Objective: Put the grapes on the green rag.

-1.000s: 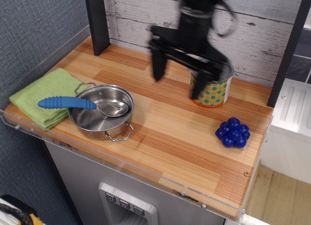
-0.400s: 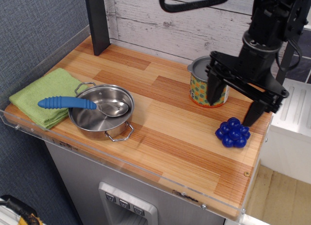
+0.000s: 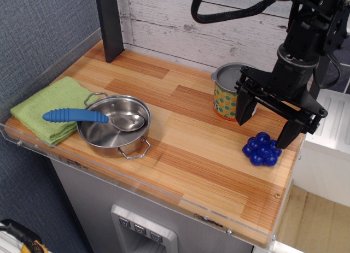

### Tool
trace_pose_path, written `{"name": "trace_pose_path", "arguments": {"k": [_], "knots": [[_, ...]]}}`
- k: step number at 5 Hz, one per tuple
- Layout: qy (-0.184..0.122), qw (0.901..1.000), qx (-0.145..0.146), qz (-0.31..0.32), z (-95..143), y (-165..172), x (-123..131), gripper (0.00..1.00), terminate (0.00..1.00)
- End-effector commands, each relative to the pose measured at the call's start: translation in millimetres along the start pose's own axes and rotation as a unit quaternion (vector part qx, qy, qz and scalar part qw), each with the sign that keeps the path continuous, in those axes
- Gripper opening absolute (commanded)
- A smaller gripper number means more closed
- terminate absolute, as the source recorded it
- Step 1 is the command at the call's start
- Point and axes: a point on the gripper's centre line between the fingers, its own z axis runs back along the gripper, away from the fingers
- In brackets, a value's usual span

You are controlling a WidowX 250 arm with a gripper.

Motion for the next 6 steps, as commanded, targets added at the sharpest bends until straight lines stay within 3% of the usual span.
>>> {"name": "trace_pose_path", "arguments": {"k": [1,2,3,5,6], "knots": [[0.004,1.0,-0.005,-0.001,-7.0,-5.6,4.2,1.0,0.0],[0.006,1.0,-0.004,-0.003,-8.5,-7.6,4.0,1.0,0.0],[0.011,0.9998,-0.006,-0.015,-9.3,-10.1,4.4,0.0,0.0],[0.019,0.9998,-0.005,0.001,3.5,-1.9,-7.7,0.0,0.0],[0.034,0.9992,0.016,0.011,19.8,6.5,-21.5,0.0,0.0]]}}
